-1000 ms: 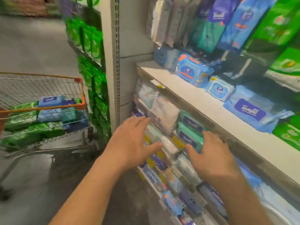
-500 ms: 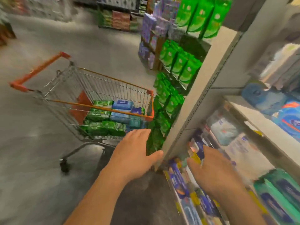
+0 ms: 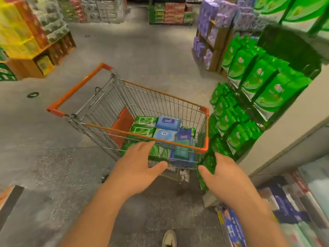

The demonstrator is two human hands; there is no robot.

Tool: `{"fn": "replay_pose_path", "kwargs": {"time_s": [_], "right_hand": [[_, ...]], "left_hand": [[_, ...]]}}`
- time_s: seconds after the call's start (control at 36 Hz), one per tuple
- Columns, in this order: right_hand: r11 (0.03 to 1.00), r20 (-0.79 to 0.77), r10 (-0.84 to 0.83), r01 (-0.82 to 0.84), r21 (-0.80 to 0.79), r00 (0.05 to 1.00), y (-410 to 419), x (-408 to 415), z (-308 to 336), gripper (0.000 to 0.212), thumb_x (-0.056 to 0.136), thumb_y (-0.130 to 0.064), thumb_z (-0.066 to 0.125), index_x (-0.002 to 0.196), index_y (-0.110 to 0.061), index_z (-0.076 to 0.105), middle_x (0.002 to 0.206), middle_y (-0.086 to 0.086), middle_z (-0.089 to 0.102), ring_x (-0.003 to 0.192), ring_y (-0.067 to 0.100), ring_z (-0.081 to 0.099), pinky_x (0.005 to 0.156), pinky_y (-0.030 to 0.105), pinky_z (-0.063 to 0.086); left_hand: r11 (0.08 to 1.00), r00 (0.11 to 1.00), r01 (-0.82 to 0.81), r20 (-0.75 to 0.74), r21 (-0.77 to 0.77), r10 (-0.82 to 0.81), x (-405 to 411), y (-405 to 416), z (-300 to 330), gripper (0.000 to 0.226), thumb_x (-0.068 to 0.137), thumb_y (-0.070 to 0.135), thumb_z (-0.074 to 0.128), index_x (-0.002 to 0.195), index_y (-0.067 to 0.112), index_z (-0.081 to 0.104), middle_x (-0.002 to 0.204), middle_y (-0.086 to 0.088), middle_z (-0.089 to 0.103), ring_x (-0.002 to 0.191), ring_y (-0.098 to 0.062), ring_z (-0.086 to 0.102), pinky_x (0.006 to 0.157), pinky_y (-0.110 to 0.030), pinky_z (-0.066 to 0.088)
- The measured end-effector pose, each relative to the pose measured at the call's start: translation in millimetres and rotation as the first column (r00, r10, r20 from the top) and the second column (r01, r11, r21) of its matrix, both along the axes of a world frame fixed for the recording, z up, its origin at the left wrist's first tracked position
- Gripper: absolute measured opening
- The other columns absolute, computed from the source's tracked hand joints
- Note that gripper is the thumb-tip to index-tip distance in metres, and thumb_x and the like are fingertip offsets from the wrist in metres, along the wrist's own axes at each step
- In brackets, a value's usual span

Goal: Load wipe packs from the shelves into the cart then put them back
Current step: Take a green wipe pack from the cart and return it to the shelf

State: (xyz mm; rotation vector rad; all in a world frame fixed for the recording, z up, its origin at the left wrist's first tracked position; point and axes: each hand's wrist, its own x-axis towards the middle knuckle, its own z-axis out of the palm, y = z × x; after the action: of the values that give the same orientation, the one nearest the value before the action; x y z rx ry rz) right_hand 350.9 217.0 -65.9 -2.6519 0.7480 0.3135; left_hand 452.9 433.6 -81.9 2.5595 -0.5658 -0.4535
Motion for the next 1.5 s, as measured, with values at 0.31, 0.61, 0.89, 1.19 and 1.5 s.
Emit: {"fn": "replay_pose_path", "kwargs": {"time_s": [0.31, 0.61, 0.89, 1.19, 1.5], "right_hand": [[0.993, 0.034, 0.109, -0.111, 0.049, 0.993, -38, 105, -8, 0.053, 0.099, -0.049, 0.053, 0.135, -0.011, 0.049, 0.135, 0.010, 0.056, 0.126, 0.029, 0.052, 0.104, 0.040, 0.044], [0.981, -0.025, 0.175, -0.172, 0.088, 0.984, -31, 196, -25, 0.038, 0.094, -0.052, 0.055, 0.120, -0.024, 0.057, 0.112, 0.002, 0.062, 0.109, 0.026, 0.058, 0.095, 0.041, 0.050], [0.988, -0.101, 0.137, -0.129, 0.081, 0.985, -7, 293, -46, 0.036, 0.085, -0.066, 0.042, 0.091, -0.031, 0.050, 0.093, -0.004, 0.058, 0.088, 0.023, 0.059, 0.076, 0.038, 0.051], [0.990, -0.210, 0.055, -0.025, 0.142, 0.976, 13, 373, -58, 0.056, 0.099, -0.055, 0.049, 0.143, -0.020, 0.046, 0.141, 0.003, 0.055, 0.121, 0.022, 0.056, 0.093, 0.033, 0.044], [0.976, -0.310, 0.039, 0.030, 0.217, 0.950, -7, 406, -97, 0.049, 0.101, -0.049, 0.052, 0.139, -0.017, 0.050, 0.145, 0.003, 0.053, 0.126, 0.023, 0.052, 0.089, 0.030, 0.038]], "left_hand": [[0.998, 0.997, -0.063, -0.048, 0.008, 0.063, 86, -31, 0, 0.080, 0.093, 0.063, 0.055, 0.160, 0.032, 0.024, 0.163, 0.011, 0.026, 0.149, -0.010, 0.023, 0.118, -0.031, 0.026], [0.991, 0.988, -0.129, -0.092, -0.040, 0.125, 175, -12, -27, 0.081, 0.093, 0.065, 0.054, 0.160, 0.029, 0.027, 0.161, 0.007, 0.031, 0.149, -0.012, 0.027, 0.119, -0.034, 0.028], [0.984, 0.976, -0.134, -0.185, -0.114, 0.112, 283, -3, -58, 0.079, 0.092, 0.067, 0.054, 0.158, 0.032, 0.029, 0.162, 0.002, 0.033, 0.148, -0.017, 0.032, 0.120, -0.044, 0.032], [0.997, 0.953, -0.039, -0.303, -0.073, 0.015, 376, 3, -80, 0.076, 0.097, 0.062, 0.052, 0.160, 0.029, 0.026, 0.167, 0.002, 0.025, 0.153, -0.016, 0.022, 0.122, -0.036, 0.022], [0.995, 0.890, -0.101, -0.448, -0.019, 0.082, 411, -19, -129, 0.068, 0.098, 0.055, 0.055, 0.156, 0.025, 0.038, 0.161, 0.005, 0.039, 0.145, -0.015, 0.038, 0.115, -0.031, 0.031]]}}
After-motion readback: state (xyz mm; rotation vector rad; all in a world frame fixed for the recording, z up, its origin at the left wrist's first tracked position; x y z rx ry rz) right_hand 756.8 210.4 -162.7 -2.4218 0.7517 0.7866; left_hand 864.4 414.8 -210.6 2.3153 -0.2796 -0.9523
